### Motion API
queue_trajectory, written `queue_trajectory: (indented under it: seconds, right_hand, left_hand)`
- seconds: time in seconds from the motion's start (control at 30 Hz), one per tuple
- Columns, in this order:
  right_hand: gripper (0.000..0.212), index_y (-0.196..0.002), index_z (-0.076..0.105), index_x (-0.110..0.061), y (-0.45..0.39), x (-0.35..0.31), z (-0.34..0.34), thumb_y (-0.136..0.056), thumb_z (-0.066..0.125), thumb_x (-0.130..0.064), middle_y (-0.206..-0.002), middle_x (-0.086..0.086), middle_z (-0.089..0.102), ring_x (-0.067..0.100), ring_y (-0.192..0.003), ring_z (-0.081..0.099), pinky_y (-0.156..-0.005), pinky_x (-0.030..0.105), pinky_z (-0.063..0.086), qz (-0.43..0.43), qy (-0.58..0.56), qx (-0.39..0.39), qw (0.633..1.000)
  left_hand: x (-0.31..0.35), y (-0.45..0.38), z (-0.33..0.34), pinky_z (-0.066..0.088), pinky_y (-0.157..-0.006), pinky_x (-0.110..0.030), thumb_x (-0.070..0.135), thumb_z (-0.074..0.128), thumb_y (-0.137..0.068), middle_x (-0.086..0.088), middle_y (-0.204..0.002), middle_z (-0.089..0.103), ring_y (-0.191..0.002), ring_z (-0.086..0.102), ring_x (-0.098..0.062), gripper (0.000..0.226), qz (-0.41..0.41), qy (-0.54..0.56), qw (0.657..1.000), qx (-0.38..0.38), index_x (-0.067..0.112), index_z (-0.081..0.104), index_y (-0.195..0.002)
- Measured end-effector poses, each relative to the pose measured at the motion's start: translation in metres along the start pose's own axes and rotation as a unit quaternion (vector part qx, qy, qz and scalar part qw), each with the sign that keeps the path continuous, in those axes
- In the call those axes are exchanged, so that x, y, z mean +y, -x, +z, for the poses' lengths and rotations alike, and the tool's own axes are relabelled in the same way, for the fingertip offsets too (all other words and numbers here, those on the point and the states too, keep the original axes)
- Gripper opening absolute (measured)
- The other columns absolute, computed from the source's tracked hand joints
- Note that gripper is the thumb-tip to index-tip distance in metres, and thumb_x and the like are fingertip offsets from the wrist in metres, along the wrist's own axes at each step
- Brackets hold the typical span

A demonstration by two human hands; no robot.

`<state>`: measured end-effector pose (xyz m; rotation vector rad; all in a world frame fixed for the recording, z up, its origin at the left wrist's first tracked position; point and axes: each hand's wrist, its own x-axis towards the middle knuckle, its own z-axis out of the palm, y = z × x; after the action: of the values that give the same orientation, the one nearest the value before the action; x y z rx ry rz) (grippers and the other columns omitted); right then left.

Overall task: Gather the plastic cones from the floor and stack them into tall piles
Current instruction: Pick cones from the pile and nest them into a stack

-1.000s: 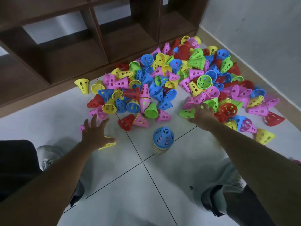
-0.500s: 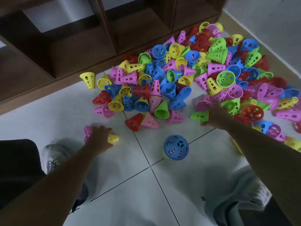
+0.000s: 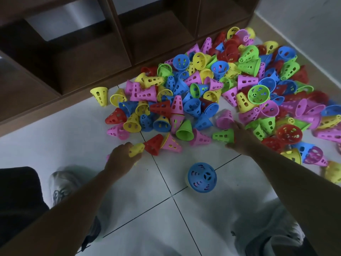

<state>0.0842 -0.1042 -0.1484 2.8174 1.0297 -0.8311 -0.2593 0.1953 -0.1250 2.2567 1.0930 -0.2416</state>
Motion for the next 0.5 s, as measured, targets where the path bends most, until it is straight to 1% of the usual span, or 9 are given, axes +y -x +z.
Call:
queue_trajectory:
  seconds: [0.1,0.2,0.27,0.33,0.4,0.47,0.5]
  right_hand:
    - [0.107,-0.157,0.017,-0.018,0.004,-0.001,0.000,-0.076,0.084,-0.037,-0.162,0.011,0.024,0.055,-0.137,0.035,-0.110,0.066,0.035,-0.006,-0.002,-0.001,1.000]
    - [0.105,-0.157,0.019,-0.013,0.010,-0.006,-0.004,-0.077,0.083,-0.036,-0.160,0.014,0.028,0.051,-0.136,0.039,-0.111,0.062,0.037,-0.014,-0.012,0.005,1.000]
    - [0.107,-0.158,0.016,-0.012,0.016,-0.010,-0.008,-0.078,0.083,-0.036,-0.157,0.015,0.031,0.048,-0.133,0.045,-0.109,0.060,0.041,-0.015,-0.033,0.011,0.999]
    - [0.110,-0.159,0.012,-0.012,0.025,-0.016,-0.015,-0.078,0.082,-0.037,-0.156,0.015,0.033,0.045,-0.132,0.046,-0.110,0.058,0.040,-0.020,-0.050,0.016,0.998]
    - [0.110,-0.159,0.011,-0.012,0.035,-0.024,-0.027,-0.079,0.082,-0.039,-0.154,0.015,0.036,0.041,-0.133,0.046,-0.113,0.057,0.036,-0.023,-0.045,0.020,0.998]
    - [0.107,-0.158,0.016,-0.011,0.045,-0.033,-0.044,-0.079,0.081,-0.041,-0.151,0.015,0.039,0.038,-0.132,0.047,-0.113,0.054,0.038,-0.036,-0.041,0.012,0.998]
    - [0.105,-0.157,0.018,-0.011,0.050,-0.039,-0.055,-0.079,0.081,-0.042,-0.151,0.015,0.039,0.037,-0.132,0.048,-0.112,0.053,0.039,-0.045,-0.042,0.008,0.998]
  left_hand:
    - [0.029,0.012,0.003,0.053,-0.070,-0.038,0.043,0.071,-0.090,-0.002,-0.077,0.065,-0.075,0.064,-0.021,0.027,0.014,0.062,0.998,-0.017,0.017,0.062,-0.089]
    - [0.053,0.023,-0.002,0.047,-0.065,-0.033,0.047,0.070,-0.090,0.002,-0.079,0.066,-0.077,0.063,-0.016,0.028,0.029,0.100,0.994,-0.029,0.021,0.062,-0.088]
    - [0.069,0.029,-0.009,0.044,-0.063,-0.031,0.058,0.067,-0.085,0.003,-0.079,0.066,-0.076,0.063,-0.013,0.037,0.043,0.119,0.992,-0.027,0.021,0.062,-0.087]
    - [0.087,0.035,-0.018,0.045,-0.065,-0.033,0.071,0.059,-0.077,0.002,-0.075,0.064,-0.073,0.061,-0.014,0.054,0.053,0.133,0.989,-0.019,0.018,0.061,-0.085]
    - [0.106,0.040,-0.027,0.042,-0.063,-0.035,0.070,0.060,-0.079,0.000,-0.071,0.059,-0.065,0.055,-0.015,0.059,0.066,0.158,0.985,-0.013,0.012,0.058,-0.083]
    - [0.128,0.046,-0.039,0.036,-0.061,-0.034,0.066,0.062,-0.081,0.003,-0.067,0.049,-0.060,0.046,-0.012,0.058,0.083,0.191,0.978,-0.016,0.009,0.055,-0.083]
    - [0.138,0.050,-0.045,0.035,-0.061,-0.034,0.067,0.059,-0.080,0.004,-0.067,0.047,-0.061,0.045,-0.012,0.058,0.098,0.201,0.975,-0.015,0.010,0.055,-0.084]
